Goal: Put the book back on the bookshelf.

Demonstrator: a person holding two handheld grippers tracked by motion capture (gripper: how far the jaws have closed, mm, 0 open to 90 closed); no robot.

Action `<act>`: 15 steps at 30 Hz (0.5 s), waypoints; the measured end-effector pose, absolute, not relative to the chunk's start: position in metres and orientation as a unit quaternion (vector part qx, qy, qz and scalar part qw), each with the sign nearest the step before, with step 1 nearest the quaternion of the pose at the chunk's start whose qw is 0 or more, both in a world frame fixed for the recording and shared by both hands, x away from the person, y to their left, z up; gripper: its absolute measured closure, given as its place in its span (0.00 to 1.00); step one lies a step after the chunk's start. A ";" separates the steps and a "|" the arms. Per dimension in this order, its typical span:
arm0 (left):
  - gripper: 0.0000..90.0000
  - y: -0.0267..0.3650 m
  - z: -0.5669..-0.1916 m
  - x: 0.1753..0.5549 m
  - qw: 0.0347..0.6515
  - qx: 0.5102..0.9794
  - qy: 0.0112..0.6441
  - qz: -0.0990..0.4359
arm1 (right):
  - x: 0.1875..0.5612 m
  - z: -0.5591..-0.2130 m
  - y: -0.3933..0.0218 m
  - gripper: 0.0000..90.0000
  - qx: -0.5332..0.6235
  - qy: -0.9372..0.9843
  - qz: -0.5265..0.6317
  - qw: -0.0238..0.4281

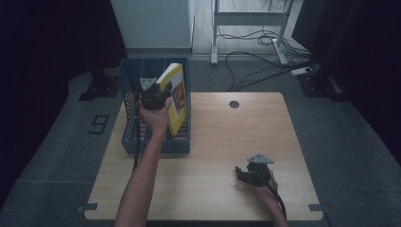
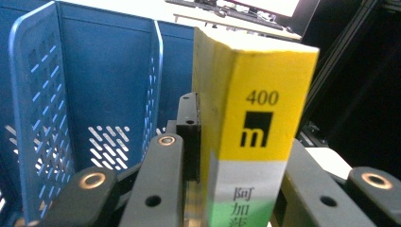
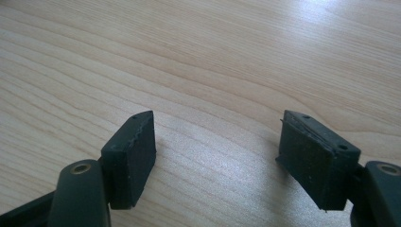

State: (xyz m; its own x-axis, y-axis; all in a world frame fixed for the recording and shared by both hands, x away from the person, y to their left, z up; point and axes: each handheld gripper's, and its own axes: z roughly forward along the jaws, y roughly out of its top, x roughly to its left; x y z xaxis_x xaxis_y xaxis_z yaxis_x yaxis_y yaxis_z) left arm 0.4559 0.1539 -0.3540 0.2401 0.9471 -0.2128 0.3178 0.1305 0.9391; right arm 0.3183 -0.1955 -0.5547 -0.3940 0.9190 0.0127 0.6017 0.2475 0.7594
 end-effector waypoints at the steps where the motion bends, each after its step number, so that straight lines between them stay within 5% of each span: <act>1: 0.84 0.153 -0.355 0.457 0.523 0.588 0.540 0.299 | 0.318 -0.555 -0.195 0.30 0.502 0.757 0.352 0.225; 15: 0.84 0.145 -0.369 0.471 0.514 0.590 0.545 0.301 | 0.318 -0.555 -0.195 0.30 0.504 0.756 0.351 0.226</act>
